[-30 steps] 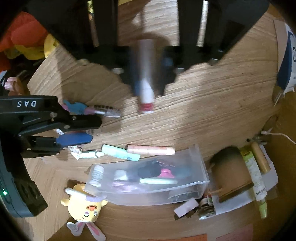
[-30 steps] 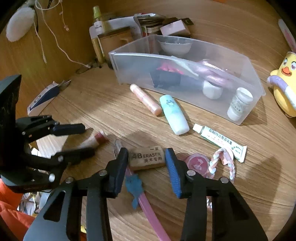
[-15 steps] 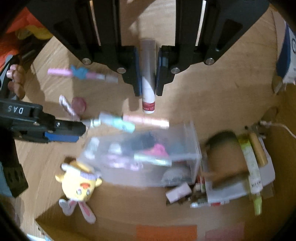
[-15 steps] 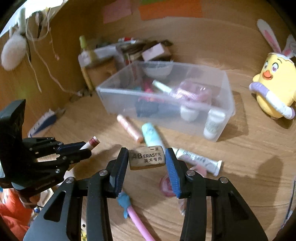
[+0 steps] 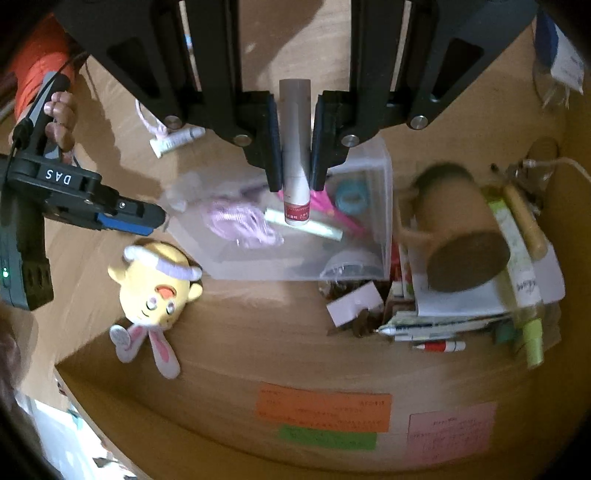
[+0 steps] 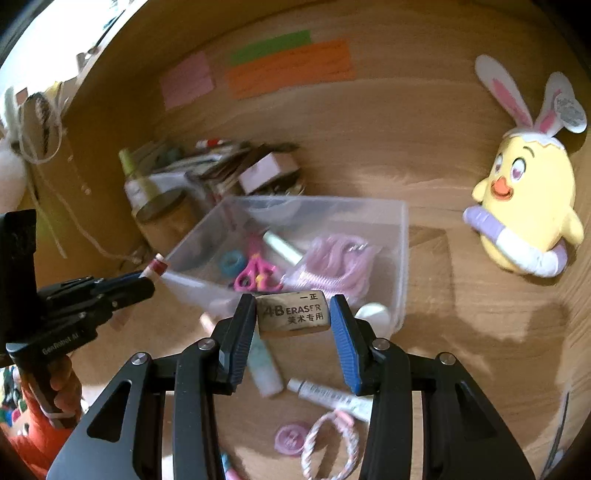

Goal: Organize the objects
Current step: 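Lower the lip balm tube and eraser into the clear box and open both tools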

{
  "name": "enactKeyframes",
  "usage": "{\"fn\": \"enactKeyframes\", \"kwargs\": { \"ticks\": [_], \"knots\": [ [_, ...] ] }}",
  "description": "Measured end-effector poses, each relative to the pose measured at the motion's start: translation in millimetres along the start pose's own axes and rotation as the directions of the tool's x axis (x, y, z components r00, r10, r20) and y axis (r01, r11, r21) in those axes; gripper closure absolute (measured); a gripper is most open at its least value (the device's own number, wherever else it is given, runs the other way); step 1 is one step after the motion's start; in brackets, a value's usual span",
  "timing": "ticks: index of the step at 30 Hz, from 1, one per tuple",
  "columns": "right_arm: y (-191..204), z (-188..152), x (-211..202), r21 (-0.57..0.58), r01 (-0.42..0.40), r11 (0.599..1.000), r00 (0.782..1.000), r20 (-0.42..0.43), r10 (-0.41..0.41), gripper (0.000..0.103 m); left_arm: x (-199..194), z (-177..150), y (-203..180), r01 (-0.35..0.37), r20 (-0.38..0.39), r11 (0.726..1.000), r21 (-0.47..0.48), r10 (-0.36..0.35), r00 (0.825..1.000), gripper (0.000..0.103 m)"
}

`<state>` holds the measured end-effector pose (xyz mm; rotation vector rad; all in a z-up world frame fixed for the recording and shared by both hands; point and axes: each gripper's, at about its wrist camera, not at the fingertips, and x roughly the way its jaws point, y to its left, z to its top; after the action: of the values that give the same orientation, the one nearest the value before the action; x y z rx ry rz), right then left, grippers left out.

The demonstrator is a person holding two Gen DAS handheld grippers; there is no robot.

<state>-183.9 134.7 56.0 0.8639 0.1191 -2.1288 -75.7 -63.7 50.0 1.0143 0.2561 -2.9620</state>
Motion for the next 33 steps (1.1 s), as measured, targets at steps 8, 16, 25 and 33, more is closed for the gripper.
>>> {"fn": "enactKeyframes", "kwargs": {
  "ticks": [8, 16, 25, 33],
  "knots": [
    [-5, 23, 24, 0.000, 0.064, 0.998, 0.998, 0.007, -0.064, 0.065, 33, 26, 15, 0.031, -0.049, 0.999, -0.035, -0.033, 0.998, 0.089],
    [-17, 26, 63, 0.013, 0.104, 0.994, 0.993, -0.053, -0.103, 0.065, 73, 36, 26, 0.061, -0.120, 0.996, -0.068, -0.069, 0.990, 0.088],
    [-15, 19, 82, -0.013, 0.125, 0.992, 0.986, -0.113, -0.125, 0.058, 88, 34, 19, 0.020, -0.163, 0.999, -0.048, -0.027, 0.986, 0.075],
    [-3, 15, 56, -0.041, 0.106, 0.994, 0.990, -0.085, -0.109, 0.045, 50, 31, 1, -0.027, -0.084, 1.000, 0.009, 0.028, 0.996, 0.030]
  ]
}}
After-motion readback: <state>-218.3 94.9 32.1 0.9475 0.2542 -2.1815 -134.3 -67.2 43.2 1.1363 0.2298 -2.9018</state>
